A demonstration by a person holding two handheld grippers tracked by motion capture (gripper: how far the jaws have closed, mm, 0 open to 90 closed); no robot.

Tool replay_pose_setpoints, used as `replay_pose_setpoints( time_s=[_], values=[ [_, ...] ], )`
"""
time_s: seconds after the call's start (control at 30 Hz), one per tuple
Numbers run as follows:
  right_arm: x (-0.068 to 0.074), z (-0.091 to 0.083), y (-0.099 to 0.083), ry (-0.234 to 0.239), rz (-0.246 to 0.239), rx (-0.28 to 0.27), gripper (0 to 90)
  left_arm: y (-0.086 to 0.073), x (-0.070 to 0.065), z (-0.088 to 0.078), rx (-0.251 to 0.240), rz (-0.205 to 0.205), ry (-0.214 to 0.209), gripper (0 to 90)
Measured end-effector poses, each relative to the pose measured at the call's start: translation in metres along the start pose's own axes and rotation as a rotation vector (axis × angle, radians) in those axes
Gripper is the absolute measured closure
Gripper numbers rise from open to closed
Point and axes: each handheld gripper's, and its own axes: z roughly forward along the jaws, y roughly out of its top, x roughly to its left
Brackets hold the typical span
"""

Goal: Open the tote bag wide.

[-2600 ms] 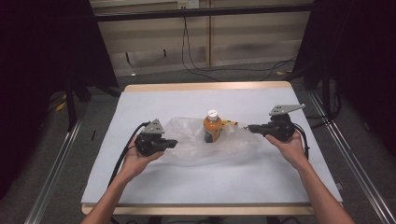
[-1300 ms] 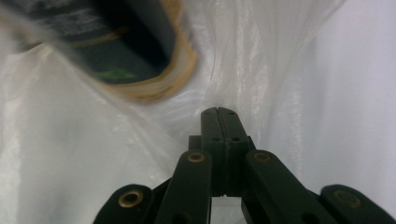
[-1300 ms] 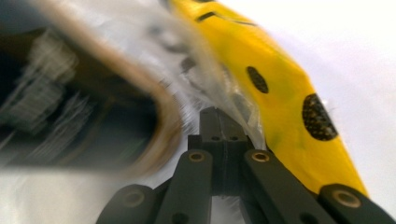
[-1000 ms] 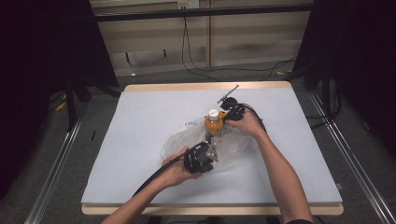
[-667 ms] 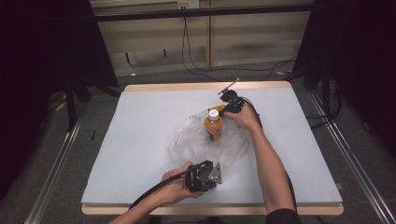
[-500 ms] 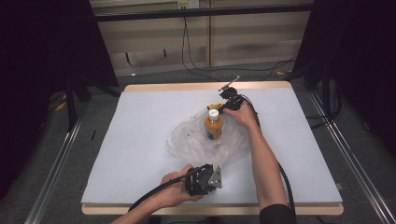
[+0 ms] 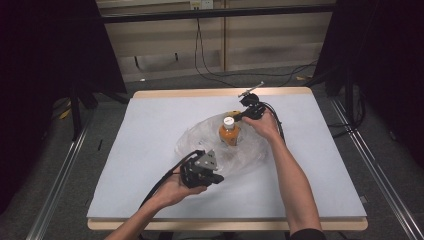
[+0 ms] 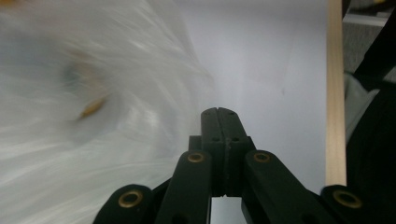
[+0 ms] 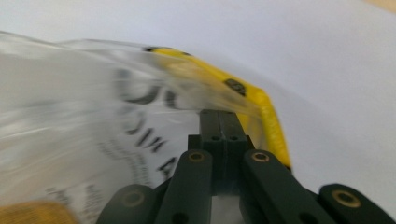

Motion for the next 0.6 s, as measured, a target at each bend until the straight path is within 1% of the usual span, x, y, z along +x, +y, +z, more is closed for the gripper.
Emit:
replay_pose_setpoints(
  time_s=[0.03, 0.07, 0.1, 0.13, 0.17, 0.2, 0.27, 0.3, 0.33, 0.37, 0.4, 0.43, 0.47, 0.5, 0.53, 0.6],
  values=[
    [0.004, -0.006, 0.0, 0.004, -0.017, -0.007, 90.0, 0.001, 0.002, -0.006, -0.011, -0.007, 0.003, 90.0],
    [0.007, -0.012, 0.0, 0.01, -0.031, -0.01, 90.0, 0.002, 0.003, -0.012, -0.032, -0.004, 0.009, 90.0],
    [0.011, -0.019, -0.001, 0.031, -0.031, -0.019, 90.0, 0.003, 0.004, -0.017, -0.052, -0.007, 0.016, 90.0],
    [0.014, -0.025, -0.002, 0.036, -0.046, -0.031, 90.0, 0.005, 0.005, -0.024, -0.059, 0.0, 0.04, 90.0],
    [0.014, -0.025, -0.002, 0.036, -0.046, -0.031, 90.0, 0.005, 0.005, -0.024, -0.059, 0.0, 0.04, 90.0],
    [0.018, -0.033, -0.004, 0.043, -0.061, -0.04, 90.0, 0.007, 0.007, -0.027, -0.064, -0.004, 0.056, 90.0],
    [0.024, -0.043, -0.009, 0.062, -0.069, -0.044, 90.0, 0.01, 0.015, -0.032, -0.08, -0.016, 0.078, 90.0],
    [0.027, -0.046, -0.012, 0.07, -0.075, -0.043, 90.0, 0.011, 0.02, -0.032, -0.077, -0.021, 0.104, 90.0],
    [0.032, -0.048, -0.016, 0.076, -0.086, -0.037, 90.0, 0.011, 0.027, -0.031, -0.048, -0.022, 0.139, 90.0],
    [0.037, -0.051, -0.021, 0.075, -0.104, -0.026, 90.0, 0.01, 0.037, -0.027, -0.044, -0.037, 0.16, 90.0],
    [0.042, -0.053, -0.026, 0.08, -0.114, -0.021, 90.0, 0.006, 0.048, -0.022, -0.031, -0.067, 0.181, 90.0],
    [0.048, -0.054, -0.032, 0.083, -0.128, -0.011, 90.0, 0.004, 0.055, -0.017, -0.016, -0.087, 0.188, 90.0],
    [0.051, -0.055, -0.037, 0.076, -0.134, -0.005, 90.0, -0.001, 0.064, -0.011, -0.012, -0.11, 0.216, 90.0],
    [0.054, -0.056, -0.043, 0.091, -0.132, -0.009, 90.0, -0.005, 0.072, -0.005, -0.003, -0.127, 0.236, 90.0],
    [0.057, -0.057, -0.05, 0.097, -0.135, -0.004, 90.0, -0.009, 0.079, 0.002, 0.016, -0.151, 0.249, 90.0],
    [0.062, -0.058, -0.065, 0.111, -0.139, -0.007, 90.0, -0.017, 0.093, 0.012, 0.023, -0.19, 0.261, 90.0]
  ],
)
